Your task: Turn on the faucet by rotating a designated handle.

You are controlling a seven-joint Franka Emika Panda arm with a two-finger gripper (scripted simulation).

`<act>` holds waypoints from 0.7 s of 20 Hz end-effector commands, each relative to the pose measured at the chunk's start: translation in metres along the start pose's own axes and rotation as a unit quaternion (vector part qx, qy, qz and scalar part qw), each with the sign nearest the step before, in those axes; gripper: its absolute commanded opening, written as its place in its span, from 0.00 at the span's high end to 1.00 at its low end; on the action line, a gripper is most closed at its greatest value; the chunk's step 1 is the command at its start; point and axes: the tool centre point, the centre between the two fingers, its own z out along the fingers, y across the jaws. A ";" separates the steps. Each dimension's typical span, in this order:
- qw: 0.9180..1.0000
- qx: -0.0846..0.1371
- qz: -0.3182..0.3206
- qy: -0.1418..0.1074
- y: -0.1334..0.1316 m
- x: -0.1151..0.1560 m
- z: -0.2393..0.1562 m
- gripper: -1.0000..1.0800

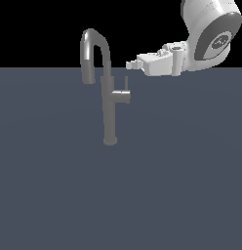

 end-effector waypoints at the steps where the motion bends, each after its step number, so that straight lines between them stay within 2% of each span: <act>1: 0.999 0.021 0.020 -0.018 -0.004 0.013 0.001 1.00; 7: 0.996 0.054 0.054 -0.048 -0.009 0.034 0.005 1.00; 14: 0.994 0.068 0.068 -0.061 -0.010 0.044 0.008 1.00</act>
